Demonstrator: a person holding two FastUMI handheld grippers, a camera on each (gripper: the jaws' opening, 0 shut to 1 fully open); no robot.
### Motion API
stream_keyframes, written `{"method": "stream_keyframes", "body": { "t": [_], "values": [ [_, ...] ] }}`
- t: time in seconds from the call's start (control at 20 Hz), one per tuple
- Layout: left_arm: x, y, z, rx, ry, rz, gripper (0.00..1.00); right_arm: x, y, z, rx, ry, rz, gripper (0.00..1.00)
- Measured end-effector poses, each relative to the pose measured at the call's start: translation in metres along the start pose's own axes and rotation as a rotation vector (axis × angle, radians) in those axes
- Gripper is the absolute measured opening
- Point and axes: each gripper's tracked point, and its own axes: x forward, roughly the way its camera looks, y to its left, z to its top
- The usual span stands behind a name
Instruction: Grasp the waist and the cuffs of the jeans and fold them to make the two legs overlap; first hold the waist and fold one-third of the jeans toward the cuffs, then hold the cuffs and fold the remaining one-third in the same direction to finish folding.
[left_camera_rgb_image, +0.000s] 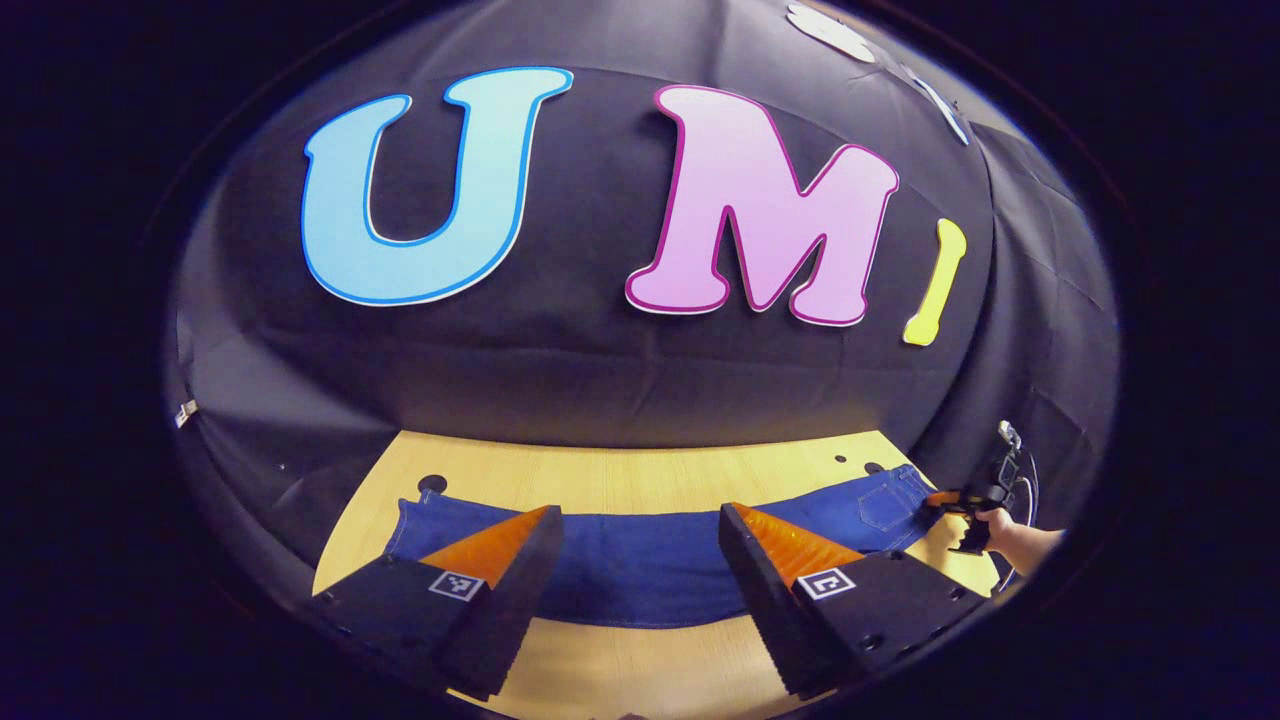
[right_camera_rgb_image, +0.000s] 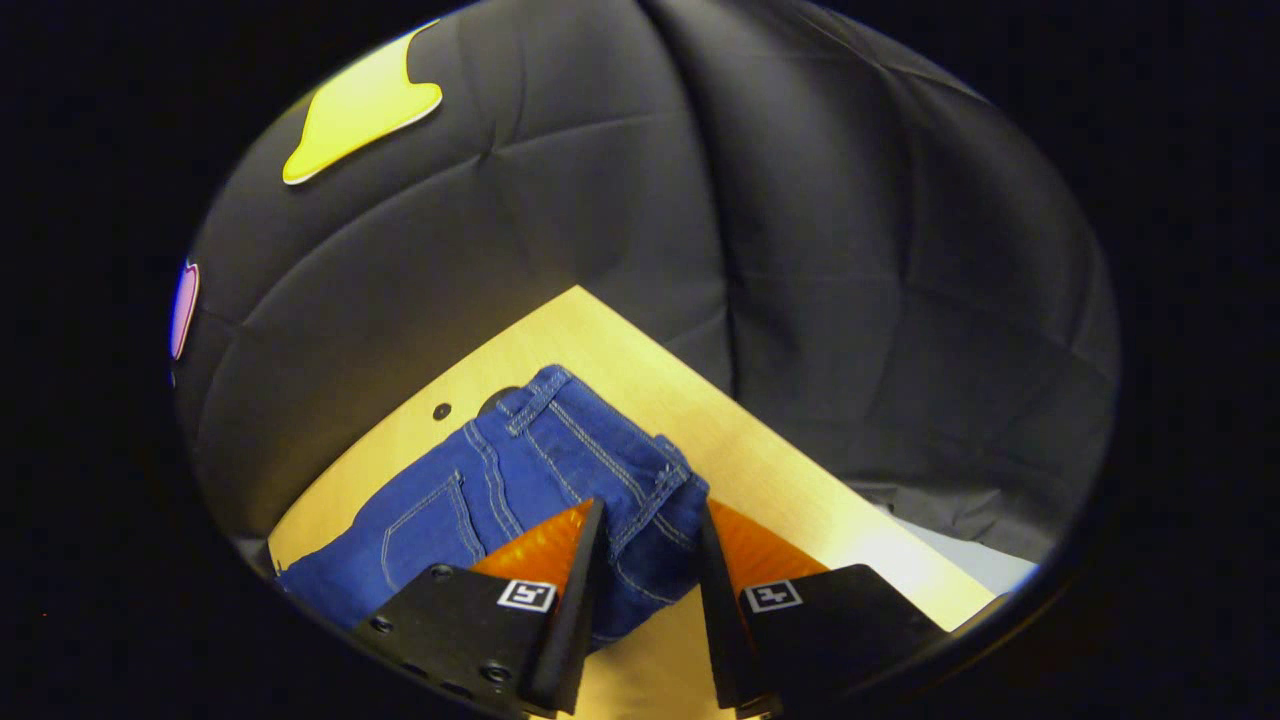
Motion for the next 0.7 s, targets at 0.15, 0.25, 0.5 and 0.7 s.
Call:
{"method": "stream_keyframes", "body": {
  "t": [0.15,0.25,0.5,0.7],
  "values": [
    [-0.001,0.001,-0.006,-0.029,0.020,0.015,0.98,0.005,0.007,0.006,0.005,-0.027,0.043,0.37],
    [-0.002,0.001,-0.010,-0.044,0.029,0.023,0.98,0.005,0.013,0.014,-0.026,-0.075,0.065,0.14],
    [-0.005,0.013,-0.027,-0.112,0.046,0.046,0.98,-0.033,0.040,0.040,-0.100,-0.187,0.119,0.07],
    [-0.004,0.022,-0.045,-0.167,0.056,0.051,0.97,-0.102,0.092,0.073,-0.278,-0.326,0.211,0.07]
  ]
}}
